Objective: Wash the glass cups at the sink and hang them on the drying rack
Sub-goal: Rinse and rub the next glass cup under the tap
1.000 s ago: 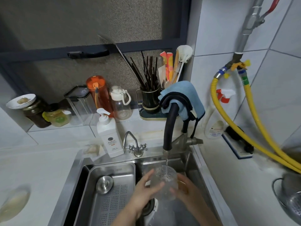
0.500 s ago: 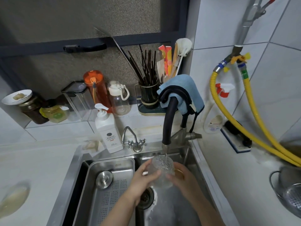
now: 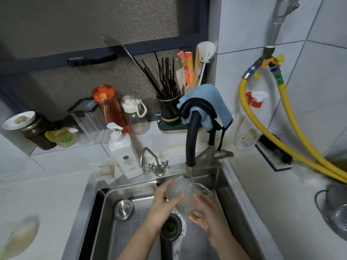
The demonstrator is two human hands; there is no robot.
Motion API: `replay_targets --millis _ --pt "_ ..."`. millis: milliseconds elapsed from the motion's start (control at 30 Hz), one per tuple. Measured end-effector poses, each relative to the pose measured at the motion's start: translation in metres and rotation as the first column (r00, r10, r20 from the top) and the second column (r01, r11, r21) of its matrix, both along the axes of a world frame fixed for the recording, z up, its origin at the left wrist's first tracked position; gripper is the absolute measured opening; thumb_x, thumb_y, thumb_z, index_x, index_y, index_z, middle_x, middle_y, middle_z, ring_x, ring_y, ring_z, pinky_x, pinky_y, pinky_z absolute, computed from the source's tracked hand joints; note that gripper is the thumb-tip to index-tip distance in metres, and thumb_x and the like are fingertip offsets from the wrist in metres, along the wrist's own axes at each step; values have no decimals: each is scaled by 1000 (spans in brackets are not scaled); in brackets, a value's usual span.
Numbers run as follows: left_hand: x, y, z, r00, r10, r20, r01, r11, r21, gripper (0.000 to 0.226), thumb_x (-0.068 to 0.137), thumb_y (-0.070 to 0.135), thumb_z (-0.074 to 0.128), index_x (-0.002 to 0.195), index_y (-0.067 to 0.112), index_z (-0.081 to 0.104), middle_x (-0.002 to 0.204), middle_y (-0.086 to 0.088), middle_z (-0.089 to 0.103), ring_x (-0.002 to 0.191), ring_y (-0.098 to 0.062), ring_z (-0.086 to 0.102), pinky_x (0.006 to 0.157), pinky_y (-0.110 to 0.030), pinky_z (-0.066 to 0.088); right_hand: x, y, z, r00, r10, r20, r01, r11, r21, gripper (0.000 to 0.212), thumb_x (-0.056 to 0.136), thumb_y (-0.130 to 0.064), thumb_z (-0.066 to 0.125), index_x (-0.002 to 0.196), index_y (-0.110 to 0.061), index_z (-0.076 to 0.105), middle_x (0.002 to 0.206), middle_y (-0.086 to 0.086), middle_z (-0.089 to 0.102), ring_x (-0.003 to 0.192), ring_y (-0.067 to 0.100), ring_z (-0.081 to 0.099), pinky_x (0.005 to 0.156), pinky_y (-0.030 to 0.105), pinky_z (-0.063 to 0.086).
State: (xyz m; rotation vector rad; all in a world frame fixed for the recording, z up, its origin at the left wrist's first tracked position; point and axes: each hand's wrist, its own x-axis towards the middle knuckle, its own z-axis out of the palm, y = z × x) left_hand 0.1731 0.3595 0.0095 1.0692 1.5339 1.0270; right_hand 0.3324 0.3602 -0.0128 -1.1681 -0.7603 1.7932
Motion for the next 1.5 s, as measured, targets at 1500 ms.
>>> replay_targets --millis 1500 --pt "16 6 -1 872 -11 490 68 993 -97 67 82 74 42 143 47 33 143 4 52 128 -17 53 110 -46 39 1 45 42 965 100 242 -149 969 197 23 98 -15 50 95 -9 72 98 13 74 91 25 72 87 43 56"
